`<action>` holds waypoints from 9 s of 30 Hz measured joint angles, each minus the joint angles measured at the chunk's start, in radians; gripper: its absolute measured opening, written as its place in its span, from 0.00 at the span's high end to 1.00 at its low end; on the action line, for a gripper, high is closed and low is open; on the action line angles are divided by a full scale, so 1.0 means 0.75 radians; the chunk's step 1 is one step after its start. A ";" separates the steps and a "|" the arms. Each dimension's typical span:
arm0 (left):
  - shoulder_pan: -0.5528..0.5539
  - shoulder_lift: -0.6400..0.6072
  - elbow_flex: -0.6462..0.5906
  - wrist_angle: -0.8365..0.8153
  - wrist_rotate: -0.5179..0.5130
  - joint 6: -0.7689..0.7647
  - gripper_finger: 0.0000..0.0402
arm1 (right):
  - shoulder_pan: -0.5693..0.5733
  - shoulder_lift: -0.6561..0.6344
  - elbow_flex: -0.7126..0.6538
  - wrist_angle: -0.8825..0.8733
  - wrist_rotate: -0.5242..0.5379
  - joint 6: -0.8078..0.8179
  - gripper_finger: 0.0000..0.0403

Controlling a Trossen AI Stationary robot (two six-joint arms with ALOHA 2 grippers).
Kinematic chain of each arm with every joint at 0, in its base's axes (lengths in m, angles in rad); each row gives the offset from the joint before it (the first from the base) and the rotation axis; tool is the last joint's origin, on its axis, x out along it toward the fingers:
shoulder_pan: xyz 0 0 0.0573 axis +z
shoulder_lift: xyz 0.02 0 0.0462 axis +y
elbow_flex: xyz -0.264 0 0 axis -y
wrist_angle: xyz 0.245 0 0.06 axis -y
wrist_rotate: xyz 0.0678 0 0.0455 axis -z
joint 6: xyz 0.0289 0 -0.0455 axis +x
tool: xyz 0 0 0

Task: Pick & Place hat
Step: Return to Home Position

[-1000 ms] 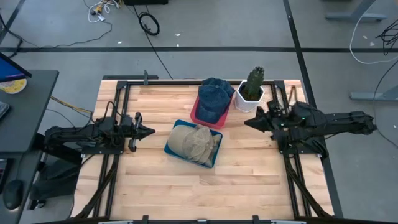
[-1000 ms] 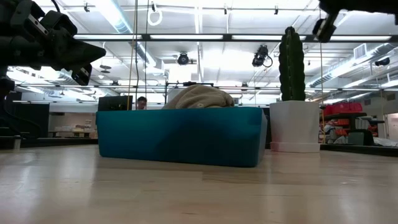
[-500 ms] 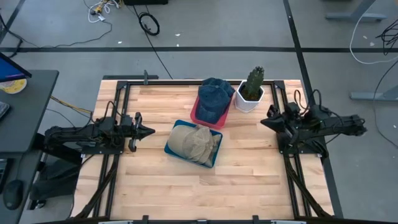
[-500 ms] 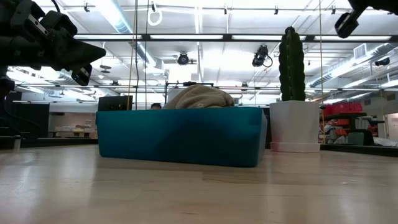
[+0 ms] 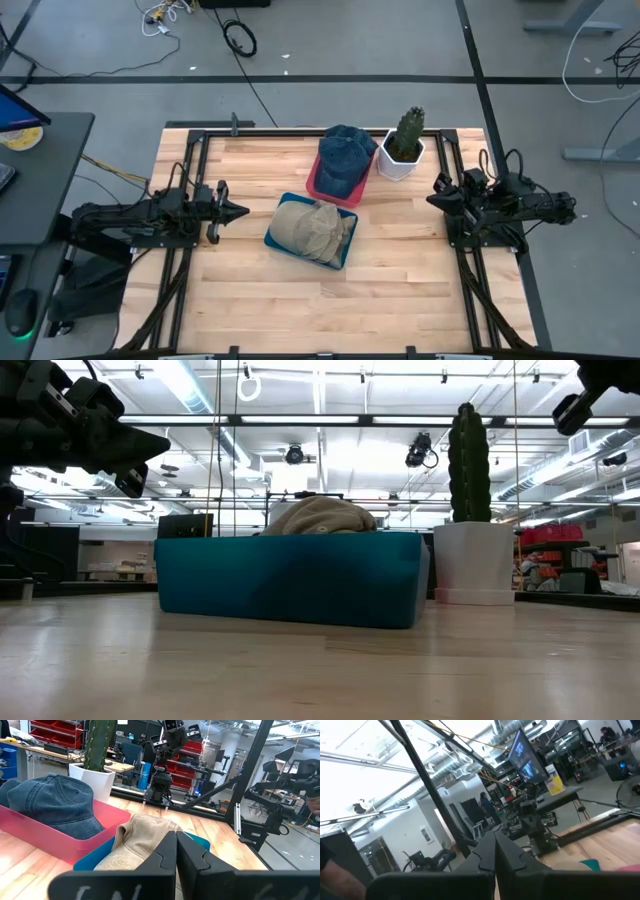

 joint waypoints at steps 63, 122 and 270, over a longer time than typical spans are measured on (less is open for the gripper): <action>0.000 0.000 0.000 0.001 0.000 0.001 0.99 | -0.002 0.009 -0.337 -0.022 0.044 -0.657 1.00; 0.000 -0.001 0.000 0.001 0.000 0.001 0.99 | -0.002 0.102 -0.337 -0.021 -0.007 -0.761 0.98; 0.000 0.000 0.000 0.000 0.000 0.001 0.99 | -0.002 0.102 -0.337 -0.021 -0.006 -0.762 0.98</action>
